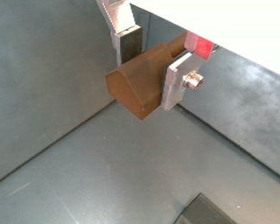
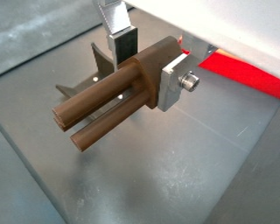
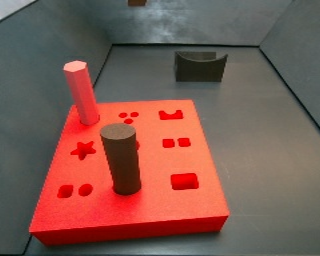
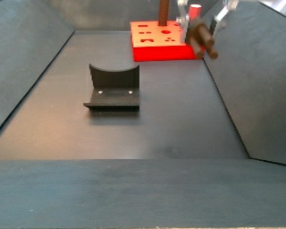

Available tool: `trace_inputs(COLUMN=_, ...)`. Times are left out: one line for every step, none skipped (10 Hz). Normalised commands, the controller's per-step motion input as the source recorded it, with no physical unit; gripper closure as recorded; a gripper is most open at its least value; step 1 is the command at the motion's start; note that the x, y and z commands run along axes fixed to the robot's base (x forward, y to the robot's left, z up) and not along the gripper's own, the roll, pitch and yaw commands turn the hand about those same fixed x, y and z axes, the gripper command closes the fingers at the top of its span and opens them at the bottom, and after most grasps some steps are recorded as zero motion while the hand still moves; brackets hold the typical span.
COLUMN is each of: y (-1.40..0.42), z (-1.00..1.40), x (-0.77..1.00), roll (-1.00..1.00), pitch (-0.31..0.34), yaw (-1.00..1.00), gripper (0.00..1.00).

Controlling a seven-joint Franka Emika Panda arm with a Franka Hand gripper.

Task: Pick up the 3 prong object. Move up. Rotate the 3 prong object. Place the 3 prong object on the fixture. Regrasp the 3 prong object. Move to above the board. Insert the 3 prong object.
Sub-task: Place the 3 prong object on the fixture.

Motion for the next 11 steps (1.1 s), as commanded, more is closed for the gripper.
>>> trace_inputs(y=-0.62, z=0.18, x=1.00, roll=-0.12, pitch=0.133, yaw=0.37, gripper=1.00)
trace_inputs(y=-0.59, z=0.13, x=1.00, roll=-0.09, pitch=0.154, yaw=0.34, gripper=1.00)
trace_inputs(y=-0.51, z=0.13, x=1.00, roll=-0.04, pitch=0.175, yaw=0.27, gripper=1.00)
trace_inputs(y=-0.45, z=0.12, x=1.00, roll=-0.04, pitch=0.175, yaw=0.21, gripper=1.00)
trace_inputs(y=-0.38, z=0.09, x=1.00, roll=-0.02, pitch=0.160, yaw=0.12, gripper=1.00)
trace_inputs(y=-0.33, z=0.07, x=1.00, roll=-0.01, pitch=0.153, yaw=0.09, gripper=1.00)
trace_inputs(y=-0.27, z=0.07, x=1.00, roll=0.01, pitch=0.161, yaw=0.06, gripper=1.00)
trace_inputs(y=-0.22, z=0.06, x=1.00, roll=0.02, pitch=0.158, yaw=0.05, gripper=1.00)
trace_inputs(y=-0.17, z=0.04, x=1.00, roll=0.04, pitch=0.154, yaw=0.04, gripper=1.00)
trace_inputs(y=-0.15, z=0.04, x=1.00, roll=0.05, pitch=0.156, yaw=0.04, gripper=1.00)
trace_inputs(y=-0.10, z=0.03, x=1.00, roll=0.07, pitch=0.158, yaw=0.04, gripper=1.00)
